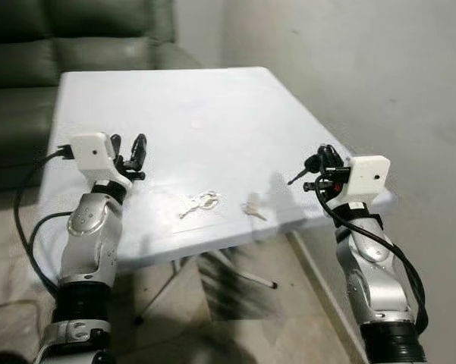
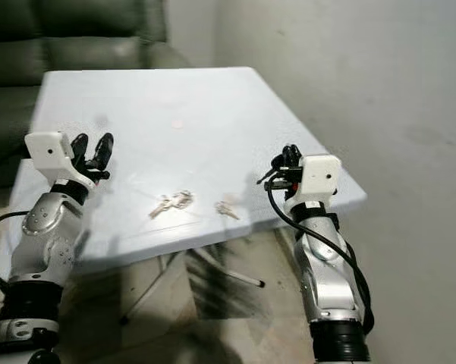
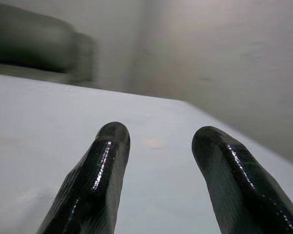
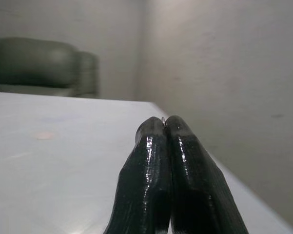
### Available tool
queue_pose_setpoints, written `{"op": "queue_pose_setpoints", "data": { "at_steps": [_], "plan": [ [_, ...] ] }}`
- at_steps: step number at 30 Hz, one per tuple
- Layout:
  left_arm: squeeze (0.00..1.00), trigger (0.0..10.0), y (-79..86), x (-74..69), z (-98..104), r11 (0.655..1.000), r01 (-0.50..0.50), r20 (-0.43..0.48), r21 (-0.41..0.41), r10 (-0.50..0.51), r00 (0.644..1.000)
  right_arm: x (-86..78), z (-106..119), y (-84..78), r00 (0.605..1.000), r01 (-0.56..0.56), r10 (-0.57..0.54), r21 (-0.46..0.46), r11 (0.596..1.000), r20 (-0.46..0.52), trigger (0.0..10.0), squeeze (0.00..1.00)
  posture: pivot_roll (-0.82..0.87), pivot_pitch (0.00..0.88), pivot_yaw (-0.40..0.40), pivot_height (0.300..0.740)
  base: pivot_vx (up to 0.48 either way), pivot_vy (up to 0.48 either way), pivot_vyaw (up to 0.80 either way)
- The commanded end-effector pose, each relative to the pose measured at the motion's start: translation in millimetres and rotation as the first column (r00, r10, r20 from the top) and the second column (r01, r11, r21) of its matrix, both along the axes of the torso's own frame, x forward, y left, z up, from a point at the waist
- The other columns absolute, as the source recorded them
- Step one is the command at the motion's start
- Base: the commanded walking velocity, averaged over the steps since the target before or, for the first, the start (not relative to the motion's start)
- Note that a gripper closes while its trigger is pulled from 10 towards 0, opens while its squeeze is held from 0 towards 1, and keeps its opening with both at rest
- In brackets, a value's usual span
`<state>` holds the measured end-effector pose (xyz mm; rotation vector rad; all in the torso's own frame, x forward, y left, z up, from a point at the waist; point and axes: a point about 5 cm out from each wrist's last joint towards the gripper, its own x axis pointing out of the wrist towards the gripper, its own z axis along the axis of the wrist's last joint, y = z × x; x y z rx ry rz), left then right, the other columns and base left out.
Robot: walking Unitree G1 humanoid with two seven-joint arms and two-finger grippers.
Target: Hang keys on a hook
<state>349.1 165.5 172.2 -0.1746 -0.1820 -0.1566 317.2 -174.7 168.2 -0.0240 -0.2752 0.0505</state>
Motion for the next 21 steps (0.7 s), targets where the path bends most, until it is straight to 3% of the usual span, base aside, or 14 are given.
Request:
{"op": "queue_pose_setpoints", "data": {
  "at_steps": [1,10,21],
  "plan": [
    [0.00,10.0,13.1,0.1,2.4,0.999,-0.037,0.004,0.011,0.037,0.999,0.7,-0.5,7.0,1.000,-0.016,0.016,0.011,1.000,-0.006,10.0,0.00,-0.09,0.000,-0.035,0.740,0.000,0.472,-0.76],
    [0.00,10.0,12.0,0.9,1.9,0.999,-0.034,-0.001,0.017,0.034,0.999,0.2,-0.4,5.8,1.000,-0.008,0.008,0.007,1.000,-0.006,10.0,0.00,-0.09,0.000,-0.035,0.740,0.000,0.402,-0.76],
    [0.00,10.0,8.5,1.6,0.5,0.999,-0.047,-0.021,0.027,0.047,0.999,0.4,-1.3,5.0,1.000,-0.006,0.006,0.004,1.000,-0.014,10.0,0.00,-0.09,0.000,-0.042,0.740,0.000,0.000,-0.76]
  ]
}}
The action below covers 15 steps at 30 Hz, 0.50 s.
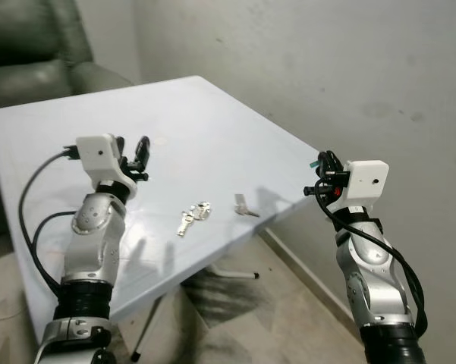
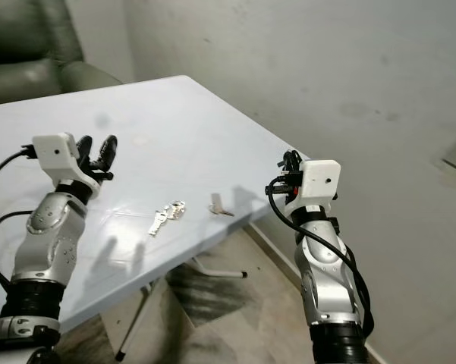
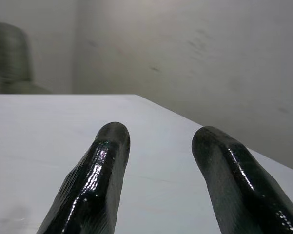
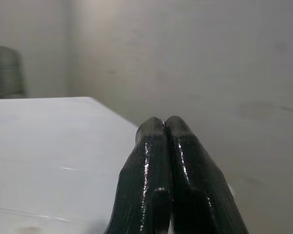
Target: Hang keys on a hook
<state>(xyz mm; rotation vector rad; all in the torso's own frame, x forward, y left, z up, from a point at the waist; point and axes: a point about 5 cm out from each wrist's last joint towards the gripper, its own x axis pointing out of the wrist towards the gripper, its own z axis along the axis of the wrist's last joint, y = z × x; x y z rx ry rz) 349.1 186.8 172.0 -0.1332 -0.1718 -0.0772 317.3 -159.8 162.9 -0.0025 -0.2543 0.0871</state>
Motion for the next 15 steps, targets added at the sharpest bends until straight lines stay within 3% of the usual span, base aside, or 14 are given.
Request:
{"op": "queue_pose_setpoints", "data": {
  "at_steps": [1,15],
  "plan": [
    [0.00,10.0,-12.8,1.6,0.7,0.999,0.035,-0.007,-0.009,-0.035,0.999,0.3,4.0,-9.9,0.999,0.033,-0.033,-0.012,0.999,0.008,10.0,0.00,-0.09,0.000,-0.042,0.740,0.000,0.000,-0.76],
    [0.00,10.0,-12.8,1.0,2.0,0.998,0.057,-0.009,-0.003,-0.057,0.998,2.5,4.9,-10.8,0.999,0.038,-0.038,-0.012,0.999,0.007,10.0,0.00,-0.09,0.000,-0.048,0.740,0.026,0.000,-0.76]
  ]
}}
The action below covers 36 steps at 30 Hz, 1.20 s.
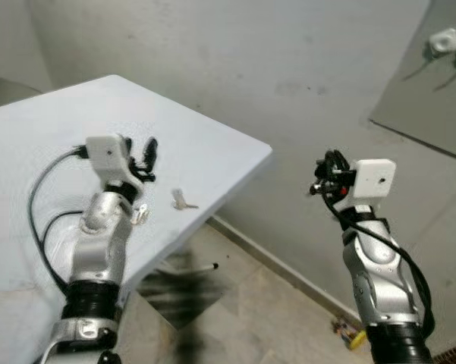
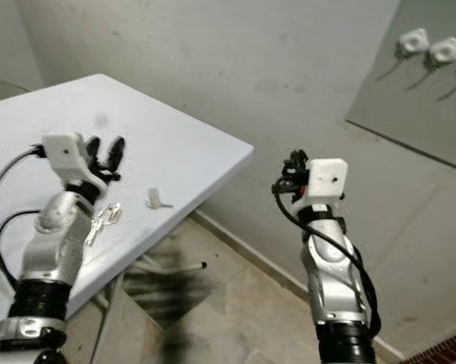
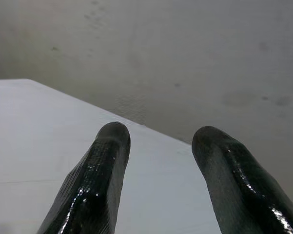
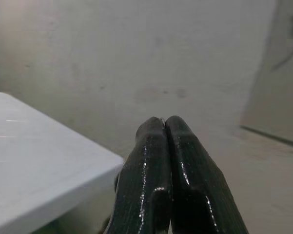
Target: Hang keys on a hook
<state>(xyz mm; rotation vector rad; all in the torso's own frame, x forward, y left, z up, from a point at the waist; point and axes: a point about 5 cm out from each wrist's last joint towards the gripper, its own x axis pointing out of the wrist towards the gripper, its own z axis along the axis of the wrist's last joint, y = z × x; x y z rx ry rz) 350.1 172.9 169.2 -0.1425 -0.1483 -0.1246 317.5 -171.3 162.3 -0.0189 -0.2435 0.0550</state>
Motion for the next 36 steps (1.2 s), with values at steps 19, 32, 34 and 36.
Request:
{"op": "queue_pose_setpoints", "data": {
  "at_steps": [19,32,34,36],
  "plan": [
    [0.00,10.0,-0.3,0.2,6.3,1.000,0.011,0.008,-0.018,-0.011,1.000,1.5,5.2,-0.1,1.000,0.016,-0.016,-0.006,1.000,0.013,10.0,0.00,-0.09,0.000,-0.046,0.740,0.462,0.000,-0.76],
    [0.00,10.0,-3.1,-2.9,7.7,1.000,0.022,0.023,-0.005,-0.021,1.000,-0.5,4.2,1.7,1.000,0.018,-0.018,-0.023,1.000,0.022,10.0,0.00,-0.08,0.004,-0.045,0.740,0.283,0.000,-0.54],
    [0.00,10.0,-4.6,-3.7,10.3,1.000,0.016,0.030,-0.006,-0.016,0.999,-0.2,2.8,1.5,1.000,0.018,-0.018,0.000,1.000,0.006,10.0,0.00,-0.08,0.006,-0.043,0.740,0.000,0.000,0.00],
    [0.00,10.0,-6.9,-4.0,12.2,1.000,0.016,0.027,-0.001,-0.016,1.000,0.1,1.4,2.7,1.000,0.015,-0.015,-0.003,1.000,-0.008,10.0,0.00,-0.08,0.005,-0.042,0.740,0.000,0.000,0.00]
  ]
}}
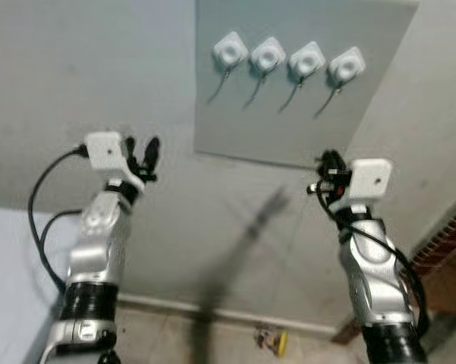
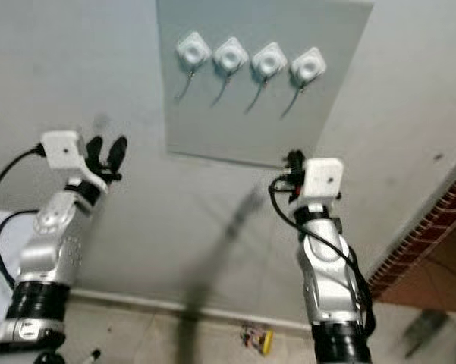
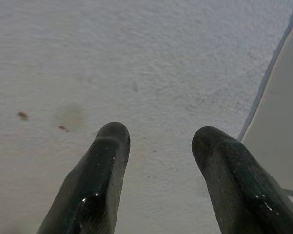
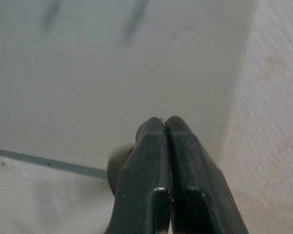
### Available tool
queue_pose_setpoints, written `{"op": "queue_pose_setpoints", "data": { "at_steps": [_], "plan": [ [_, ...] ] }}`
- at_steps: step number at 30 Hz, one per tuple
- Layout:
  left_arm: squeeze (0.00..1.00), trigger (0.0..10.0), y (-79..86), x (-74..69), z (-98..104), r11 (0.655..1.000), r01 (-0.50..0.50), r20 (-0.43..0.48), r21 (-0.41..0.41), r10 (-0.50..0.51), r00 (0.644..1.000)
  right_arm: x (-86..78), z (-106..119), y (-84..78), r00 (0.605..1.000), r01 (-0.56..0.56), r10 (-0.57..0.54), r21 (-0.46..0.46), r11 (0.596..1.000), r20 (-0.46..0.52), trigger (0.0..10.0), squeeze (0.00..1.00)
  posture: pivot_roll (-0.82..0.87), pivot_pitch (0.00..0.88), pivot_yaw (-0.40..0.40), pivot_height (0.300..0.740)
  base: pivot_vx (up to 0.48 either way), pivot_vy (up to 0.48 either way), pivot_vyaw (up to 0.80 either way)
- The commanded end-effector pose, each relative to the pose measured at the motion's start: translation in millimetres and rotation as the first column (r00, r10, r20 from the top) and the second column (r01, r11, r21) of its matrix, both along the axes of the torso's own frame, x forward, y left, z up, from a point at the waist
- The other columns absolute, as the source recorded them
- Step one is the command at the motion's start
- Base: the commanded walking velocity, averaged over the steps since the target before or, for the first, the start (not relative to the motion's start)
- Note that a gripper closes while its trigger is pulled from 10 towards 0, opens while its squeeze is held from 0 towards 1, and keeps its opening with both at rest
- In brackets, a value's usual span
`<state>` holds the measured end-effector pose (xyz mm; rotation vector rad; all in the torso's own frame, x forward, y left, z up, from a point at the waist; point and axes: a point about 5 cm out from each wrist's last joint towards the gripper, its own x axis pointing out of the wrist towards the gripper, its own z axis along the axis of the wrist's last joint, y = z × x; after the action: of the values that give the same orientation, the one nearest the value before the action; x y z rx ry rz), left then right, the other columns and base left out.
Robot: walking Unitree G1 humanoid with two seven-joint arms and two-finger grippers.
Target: Hang keys on a hook
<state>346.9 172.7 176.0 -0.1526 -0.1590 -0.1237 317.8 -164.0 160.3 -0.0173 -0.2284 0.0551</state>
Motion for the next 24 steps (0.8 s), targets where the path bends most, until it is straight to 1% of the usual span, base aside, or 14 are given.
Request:
{"op": "queue_pose_setpoints", "data": {
  "at_steps": [1,2,3,5,6,7,8,9,10,13,20,22,23,24],
  "plan": [
    [0.00,10.0,-10.2,-0.9,7.9,0.999,0.028,0.017,0.041,-0.028,0.999,-0.2,1.7,-3.4,1.000,0.025,-0.025,-0.005,1.000,-0.010,10.0,0.00,-0.09,0.007,-0.042,0.740,0.000,0.000,0.00],
    [0.00,10.0,-16.9,-1.8,11.8,0.994,0.058,0.033,0.090,-0.061,0.998,-0.1,0.7,-1.8,1.000,0.015,-0.016,-0.015,1.000,-0.023,10.0,0.00,-0.09,0.007,-0.042,0.740,0.000,0.000,0.00],
    [0.00,10.0,-19.3,-2.3,13.2,0.992,0.071,0.038,0.103,-0.075,0.996,-0.3,1.1,-1.2,1.000,0.012,-0.012,-0.030,0.999,-0.018,10.0,0.00,-0.09,0.007,-0.042,0.740,0.000,0.000,0.00],
    [0.00,10.0,-29.0,-6.1,18.6,0.979,0.141,0.069,0.145,-0.152,0.986,-1.9,1.9,0.7,1.000,0.007,-0.008,-0.069,0.998,-0.004,10.0,0.00,-0.09,0.011,-0.040,0.740,0.000,0.000,0.00],
    [0.00,10.0,-37.7,-8.9,22.0,0.964,0.193,0.077,0.181,-0.210,0.975,-2.2,1.1,3.3,0.999,-0.032,0.031,-0.057,0.998,-0.023,10.0,0.00,-0.09,0.009,-0.041,0.740,0.000,0.000,0.00],
    [0.00,10.0,-37.7,-8.9,22.0,0.964,0.193,0.077,0.181,-0.210,0.975,-2.2,1.1,3.3,0.999,-0.032,0.031,-0.057,0.998,-0.023,10.0,0.00,-0.09,0.009,-0.041,0.740,0.000,0.000,0.00],
    [0.00,10.0,-47.5,-11.8,25.9,0.946,0.248,0.087,0.209,-0.270,0.959,-4.7,4.5,10.8,0.989,-0.150,0.150,-0.031,0.988,-0.014,10.0,0.00,-0.09,0.010,-0.041,0.740,0.000,0.000,0.00],
    [0.00,10.0,-53.8,-13.4,28.4,0.935,0.278,0.097,0.221,-0.305,0.947,-7.1,9.1,16.4,0.975,-0.223,0.224,-0.031,0.974,0.013,10.0,0.00,-0.09,0.011,-0.040,0.740,0.000,0.000,0.00],
    [0.00,10.0,-53.8,-13.4,28.4,0.935,0.278,0.097,0.221,-0.305,0.947,-7.1,9.1,16.4,0.975,-0.223,0.224,-0.031,0.974,0.013,10.0,0.00,-0.09,0.011,-0.040,0.740,0.000,0.000,0.00],
    [0.00,10.0,-66.0,-15.5,31.9,0.911,0.339,0.099,0.235,-0.369,0.924,-4.4,21.4,26.5,0.949,-0.312,0.313,-0.027,0.950,0.045,10.0,0.00,-0.09,0.011,-0.032,0.740,0.000,0.000,0.00],
    [0.00,10.0,-72.7,-16.1,37.7,0.886,0.391,0.105,0.249,-0.426,0.898,3.8,38.6,39.7,0.909,-0.407,0.406,-0.006,0.913,0.093,10.0,0.00,-0.09,0.014,-0.028,0.740,0.000,0.000,0.00],
    [0.00,10.0,-74.0,-15.8,44.0,0.881,0.403,0.123,0.250,-0.441,0.889,10.6,50.7,52.5,0.865,-0.492,0.489,-0.002,0.871,0.116,10.0,0.00,-0.09,0.017,-0.026,0.740,0.000,0.000,0.00],
    [0.00,10.0,-74.0,-15.8,44.0,0.881,0.403,0.123,0.250,-0.441,0.889,10.6,50.7,52.5,0.865,-0.492,0.489,-0.002,0.871,0.116,10.0,0.00,-0.09,0.017,-0.026,0.740,0.000,0.000,0.00],
    [0.00,10.0,-73.9,-15.5,44.4,0.880,0.402,0.123,0.251,-0.441,0.889,11.5,52.3,54.9,0.854,-0.511,0.507,0.002,0.860,0.118,10.0,0.00,-0.09,0.017,-0.026,0.740,0.000,0.000,0.00]
  ]
}}
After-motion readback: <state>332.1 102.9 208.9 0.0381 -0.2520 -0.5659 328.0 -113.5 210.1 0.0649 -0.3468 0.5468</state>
